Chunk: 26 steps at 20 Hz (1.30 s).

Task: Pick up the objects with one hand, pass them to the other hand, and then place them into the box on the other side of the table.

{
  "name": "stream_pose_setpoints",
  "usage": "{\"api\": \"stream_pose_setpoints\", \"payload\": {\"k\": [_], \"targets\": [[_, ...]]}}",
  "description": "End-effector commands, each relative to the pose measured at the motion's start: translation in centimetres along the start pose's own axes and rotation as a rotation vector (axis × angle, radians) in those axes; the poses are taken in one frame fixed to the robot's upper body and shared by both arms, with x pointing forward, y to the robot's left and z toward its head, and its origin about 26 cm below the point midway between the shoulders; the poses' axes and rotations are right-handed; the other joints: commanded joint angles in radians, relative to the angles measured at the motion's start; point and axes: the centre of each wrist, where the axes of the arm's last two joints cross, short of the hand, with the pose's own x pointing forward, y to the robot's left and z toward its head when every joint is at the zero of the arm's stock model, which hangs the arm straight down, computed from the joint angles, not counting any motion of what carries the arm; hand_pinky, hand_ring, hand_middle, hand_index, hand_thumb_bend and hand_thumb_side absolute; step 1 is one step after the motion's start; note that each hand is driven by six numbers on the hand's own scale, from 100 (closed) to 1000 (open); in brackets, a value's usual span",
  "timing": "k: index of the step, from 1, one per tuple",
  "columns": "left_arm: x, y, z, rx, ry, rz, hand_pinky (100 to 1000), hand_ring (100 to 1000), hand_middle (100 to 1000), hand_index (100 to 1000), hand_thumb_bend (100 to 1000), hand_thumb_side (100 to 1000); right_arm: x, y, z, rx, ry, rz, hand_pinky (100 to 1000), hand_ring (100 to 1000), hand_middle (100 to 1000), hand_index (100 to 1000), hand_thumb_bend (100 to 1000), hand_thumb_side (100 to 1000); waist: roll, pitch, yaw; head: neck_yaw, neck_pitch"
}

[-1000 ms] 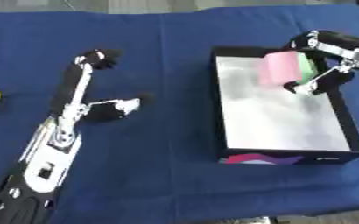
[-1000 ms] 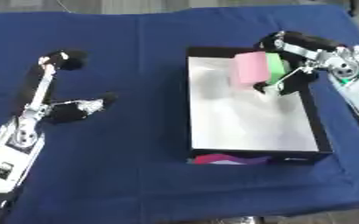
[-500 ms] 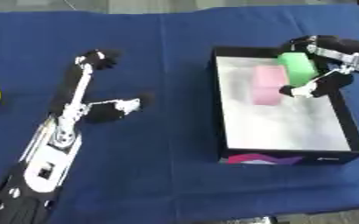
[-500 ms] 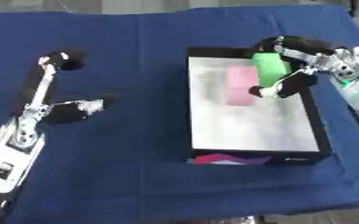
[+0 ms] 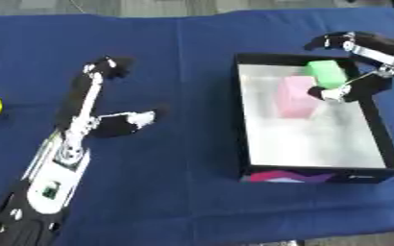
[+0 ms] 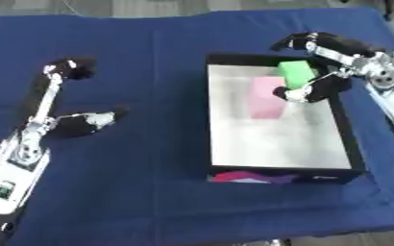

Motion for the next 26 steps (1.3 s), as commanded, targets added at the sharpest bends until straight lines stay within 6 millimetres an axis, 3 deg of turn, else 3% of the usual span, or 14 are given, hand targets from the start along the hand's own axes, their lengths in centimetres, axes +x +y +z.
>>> {"api": "stream_pose_setpoints", "payload": {"k": [1, 2, 3, 7, 12, 16, 26], "targets": [[0.3, 0.9, -0.5, 0.02, -0.021, -0.012, 724, 661, 619, 792, 781, 484, 0.8, -2.1, 0.4, -0.071, -0.013, -0.018, 898, 979, 836, 901, 276, 333, 0.002, -0.039, 0.0, 0.007, -0.015], [0.3, 1.0, -0.5, 0.022, -0.02, -0.013, 723, 661, 619, 792, 777, 485, 1.1, -2.4, 0.4, -0.101, -0.022, -0.052, 899, 982, 826, 892, 139, 285, 0.003, -0.039, 0.001, 0.009, -0.015], [0.3, 1.0, -0.5, 0.024, -0.02, -0.014, 723, 661, 619, 792, 775, 484, 1.5, -2.8, 0.4, -0.134, -0.036, -0.094, 899, 978, 818, 884, 100, 261, 0.004, -0.039, 0.002, 0.011, -0.016], [0.4, 1.8, -0.6, 0.043, -0.016, -0.021, 723, 661, 618, 791, 772, 477, 3.5, -4.5, 0.4, -0.264, -0.119, -0.297, 905, 982, 806, 868, 100, 252, 0.006, -0.04, 0.006, 0.021, -0.016], [0.5, 4.4, -1.2, 0.078, 0.013, -0.055, 729, 672, 627, 799, 734, 467, 5.6, -6.3, 0.7, -0.354, -0.219, -0.452, 913, 988, 803, 865, 100, 379, 0.013, -0.044, 0.015, 0.036, -0.014], [0.3, 7.9, -1.7, 0.06, 0.092, -0.136, 737, 691, 644, 803, 727, 456, 5.9, -6.8, 1.0, -0.376, -0.239, -0.503, 906, 979, 789, 854, 100, 266, 0.02, -0.047, 0.022, 0.045, -0.012], [-0.8, 17.1, -2.3, -0.099, 0.292, -0.335, 747, 721, 664, 807, 775, 460, 5.1, -7.3, 2.1, -0.429, -0.205, -0.535, 906, 977, 784, 850, 100, 287, 0.03, -0.049, 0.039, 0.053, -0.003]]}}
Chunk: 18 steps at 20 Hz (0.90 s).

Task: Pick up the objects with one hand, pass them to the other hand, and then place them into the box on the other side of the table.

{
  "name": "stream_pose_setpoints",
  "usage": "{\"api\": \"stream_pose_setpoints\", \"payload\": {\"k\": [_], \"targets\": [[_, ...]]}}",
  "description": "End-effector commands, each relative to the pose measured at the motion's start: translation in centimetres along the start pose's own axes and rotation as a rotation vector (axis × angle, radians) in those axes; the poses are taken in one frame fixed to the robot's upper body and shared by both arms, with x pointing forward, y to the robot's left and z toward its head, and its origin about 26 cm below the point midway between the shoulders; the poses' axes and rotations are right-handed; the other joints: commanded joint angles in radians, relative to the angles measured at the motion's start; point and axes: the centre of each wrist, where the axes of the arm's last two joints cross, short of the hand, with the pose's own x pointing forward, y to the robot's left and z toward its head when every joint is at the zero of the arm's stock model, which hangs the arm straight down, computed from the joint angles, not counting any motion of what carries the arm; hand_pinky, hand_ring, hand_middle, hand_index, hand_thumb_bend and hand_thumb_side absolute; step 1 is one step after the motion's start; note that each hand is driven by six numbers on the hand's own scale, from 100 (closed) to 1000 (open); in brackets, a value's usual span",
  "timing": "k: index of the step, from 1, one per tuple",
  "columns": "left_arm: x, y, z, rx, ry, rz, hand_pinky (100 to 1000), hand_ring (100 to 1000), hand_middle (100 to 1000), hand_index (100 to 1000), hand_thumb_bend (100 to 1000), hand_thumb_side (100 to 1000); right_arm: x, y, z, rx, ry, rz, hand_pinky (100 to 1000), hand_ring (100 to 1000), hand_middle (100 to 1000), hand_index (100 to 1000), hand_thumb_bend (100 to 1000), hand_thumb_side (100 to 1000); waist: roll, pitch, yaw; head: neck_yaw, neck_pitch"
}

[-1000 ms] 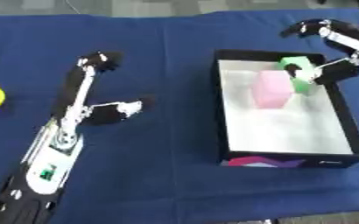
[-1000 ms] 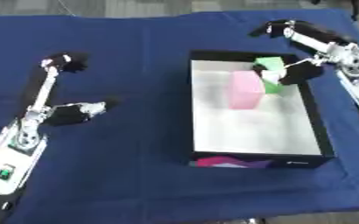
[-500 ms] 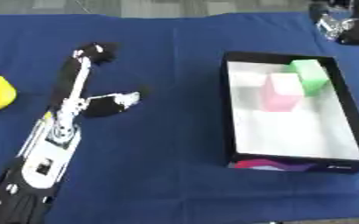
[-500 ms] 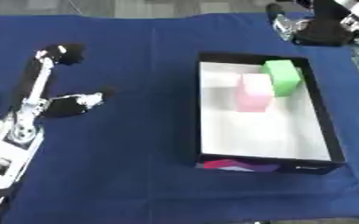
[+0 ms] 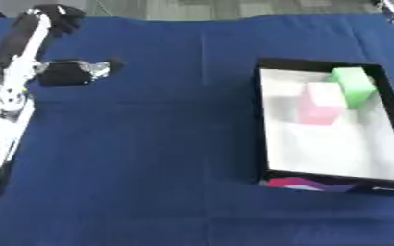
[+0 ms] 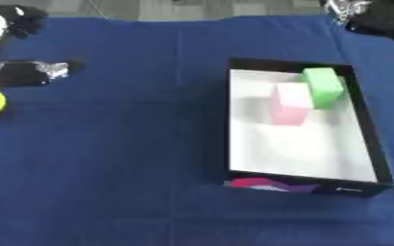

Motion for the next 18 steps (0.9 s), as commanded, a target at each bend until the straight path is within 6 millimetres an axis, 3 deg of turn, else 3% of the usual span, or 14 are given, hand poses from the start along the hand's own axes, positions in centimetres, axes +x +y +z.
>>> {"api": "stream_pose_setpoints", "payload": {"k": [1, 11, 18], "targets": [[-0.9, 3.8, -0.1, -0.024, 0.04, -0.072, 747, 723, 665, 807, 777, 459, 1.3, -1.6, 0.0, -0.023, -0.016, 0.034, 906, 977, 784, 851, 100, 294, 0.013, -0.042, 0.003, 0.006, 0.0], [-4.6, 7.9, -0.7, -0.192, 0.181, -0.164, 758, 750, 684, 810, 848, 476, 0.8, -2.7, 0.7, -0.077, 0.015, 0.001, 906, 975, 778, 847, 100, 317, 0.015, -0.039, 0.0, 0.036, 0.0], [-7.4, 9.4, -0.4, -0.337, 0.279, -0.211, 763, 765, 692, 806, 912, 433, 0.2, -3.2, 1.2, -0.102, 0.044, -0.001, 907, 975, 775, 843, 100, 327, 0.02, -0.035, -0.002, 0.046, -0.004]]}}
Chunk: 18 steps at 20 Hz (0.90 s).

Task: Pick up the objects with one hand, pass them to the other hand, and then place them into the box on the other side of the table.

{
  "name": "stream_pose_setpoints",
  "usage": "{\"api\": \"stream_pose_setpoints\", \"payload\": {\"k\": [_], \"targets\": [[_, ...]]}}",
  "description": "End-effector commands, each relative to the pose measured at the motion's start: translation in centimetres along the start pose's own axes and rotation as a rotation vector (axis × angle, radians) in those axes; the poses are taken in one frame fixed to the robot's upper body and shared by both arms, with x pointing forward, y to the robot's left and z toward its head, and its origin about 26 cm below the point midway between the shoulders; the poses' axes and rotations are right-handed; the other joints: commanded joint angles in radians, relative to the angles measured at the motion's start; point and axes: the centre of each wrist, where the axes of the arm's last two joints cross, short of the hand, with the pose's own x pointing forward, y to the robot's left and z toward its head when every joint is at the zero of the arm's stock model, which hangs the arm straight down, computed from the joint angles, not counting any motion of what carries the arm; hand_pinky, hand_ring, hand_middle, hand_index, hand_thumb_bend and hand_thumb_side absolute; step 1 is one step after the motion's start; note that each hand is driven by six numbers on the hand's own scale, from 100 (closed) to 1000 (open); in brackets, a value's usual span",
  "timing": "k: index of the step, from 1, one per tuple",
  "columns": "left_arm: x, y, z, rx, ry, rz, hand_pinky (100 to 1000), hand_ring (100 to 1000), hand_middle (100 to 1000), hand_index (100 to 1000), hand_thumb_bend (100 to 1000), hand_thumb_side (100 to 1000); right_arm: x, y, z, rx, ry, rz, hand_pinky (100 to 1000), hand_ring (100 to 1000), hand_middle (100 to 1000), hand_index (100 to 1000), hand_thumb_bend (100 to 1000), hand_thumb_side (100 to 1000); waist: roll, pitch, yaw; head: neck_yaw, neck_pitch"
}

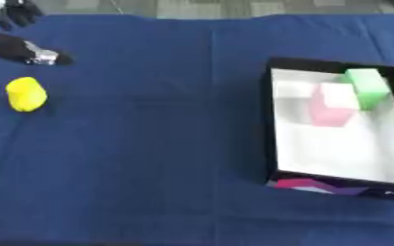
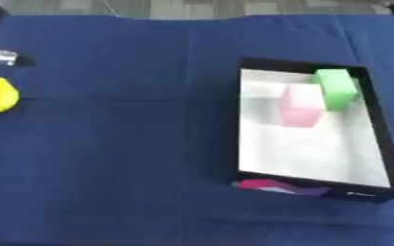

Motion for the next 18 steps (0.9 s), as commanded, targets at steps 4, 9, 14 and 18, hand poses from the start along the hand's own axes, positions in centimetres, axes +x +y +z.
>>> {"api": "stream_pose_setpoints", "payload": {"k": [4, 9, 14, 18], "targets": [[-2.9, 2.6, 0.8, -0.109, 0.078, -0.071, 769, 781, 703, 799, 951, 337, 0.8, -1.3, 0.0, -0.016, 0.004, 0.043, 907, 975, 773, 841, 100, 336, 0.015, -0.034, -0.002, 0.002, -0.011], [-4.3, 2.7, 0.8, -0.177, 0.146, -0.135, 770, 797, 719, 805, 1000, 341, 0.7, -1.3, 0.0, -0.017, 0.012, 0.048, 906, 973, 771, 840, 100, 331, 0.015, -0.033, -0.002, 0.004, -0.013], [-5.3, 2.0, 0.3, -0.207, 0.219, -0.209, 765, 801, 720, 795, 981, 309, 0.6, -1.2, 0.0, -0.007, 0.01, 0.06, 906, 972, 771, 840, 100, 330, 0.015, -0.032, -0.002, 0.012, -0.018], [-6.3, 0.9, -0.3, -0.214, 0.281, -0.206, 757, 795, 713, 791, 929, 250, 0.4, -1.1, 0.1, -0.01, 0.015, 0.059, 906, 972, 770, 839, 100, 335, 0.013, -0.03, -0.005, 0.027, -0.019]]}}
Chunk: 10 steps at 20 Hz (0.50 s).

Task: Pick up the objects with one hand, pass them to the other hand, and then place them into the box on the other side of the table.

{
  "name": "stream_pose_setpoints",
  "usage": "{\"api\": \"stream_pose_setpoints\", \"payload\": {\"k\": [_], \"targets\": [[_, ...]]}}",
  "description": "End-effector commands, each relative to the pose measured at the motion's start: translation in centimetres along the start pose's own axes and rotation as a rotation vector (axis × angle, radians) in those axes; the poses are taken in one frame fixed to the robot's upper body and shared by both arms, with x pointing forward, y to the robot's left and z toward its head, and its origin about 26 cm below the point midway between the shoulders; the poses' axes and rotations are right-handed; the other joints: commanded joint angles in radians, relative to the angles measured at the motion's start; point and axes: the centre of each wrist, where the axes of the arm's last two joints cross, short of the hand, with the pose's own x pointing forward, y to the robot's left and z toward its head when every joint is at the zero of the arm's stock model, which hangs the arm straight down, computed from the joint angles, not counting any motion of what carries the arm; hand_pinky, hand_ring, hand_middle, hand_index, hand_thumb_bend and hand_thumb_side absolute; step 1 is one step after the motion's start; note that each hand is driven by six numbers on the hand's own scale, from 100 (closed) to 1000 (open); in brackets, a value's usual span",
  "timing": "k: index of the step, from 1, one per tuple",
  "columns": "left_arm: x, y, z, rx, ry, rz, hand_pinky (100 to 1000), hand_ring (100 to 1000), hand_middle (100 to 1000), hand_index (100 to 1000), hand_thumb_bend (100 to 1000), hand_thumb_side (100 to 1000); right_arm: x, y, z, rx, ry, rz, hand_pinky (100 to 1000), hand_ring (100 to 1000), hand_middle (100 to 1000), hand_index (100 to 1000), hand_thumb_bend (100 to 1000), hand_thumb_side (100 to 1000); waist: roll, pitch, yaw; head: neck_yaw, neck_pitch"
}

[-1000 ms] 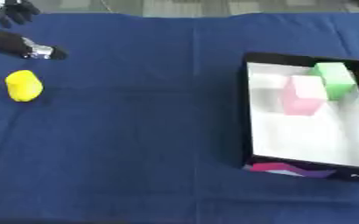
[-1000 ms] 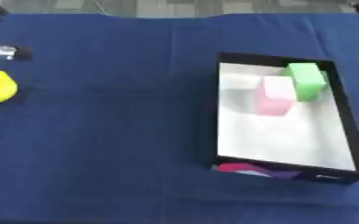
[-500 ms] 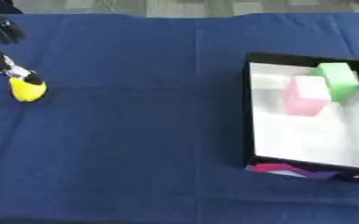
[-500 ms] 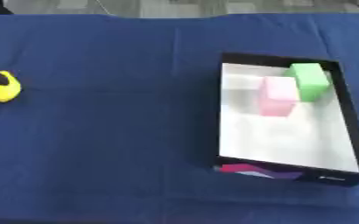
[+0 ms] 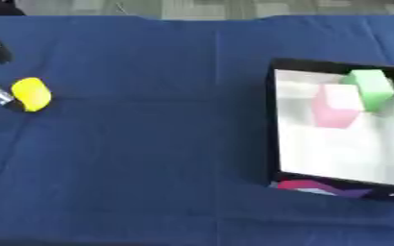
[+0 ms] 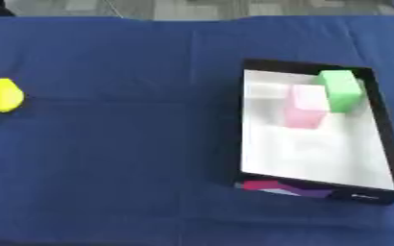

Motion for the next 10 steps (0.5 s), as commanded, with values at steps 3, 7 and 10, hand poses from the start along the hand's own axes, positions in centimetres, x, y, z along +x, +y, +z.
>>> {"api": "stream_pose_setpoints", "payload": {"k": [3, 7, 10], "targets": [[-0.9, 0.2, -0.6, 0.042, 0.076, 0.018, 752, 788, 705, 774, 893, 251, 0.8, -0.7, -0.2, 0.005, -0.013, 0.043, 906, 972, 769, 838, 100, 338, 0.007, -0.026, -0.005, 0.02, -0.015], [-0.5, -0.7, -1.7, 0.054, 0.089, 0.038, 746, 779, 696, 754, 864, 213, 0.7, -0.6, -0.3, 0.007, -0.012, 0.045, 907, 971, 769, 838, 100, 343, 0.005, -0.022, -0.009, 0.029, -0.018], [-0.1, -1.6, -2.5, 0.07, 0.109, 0.039, 733, 770, 685, 745, 840, 198, 0.7, -0.5, -0.3, 0.012, -0.012, 0.049, 907, 970, 768, 837, 100, 344, 0.004, -0.018, -0.011, 0.029, -0.021]]}}
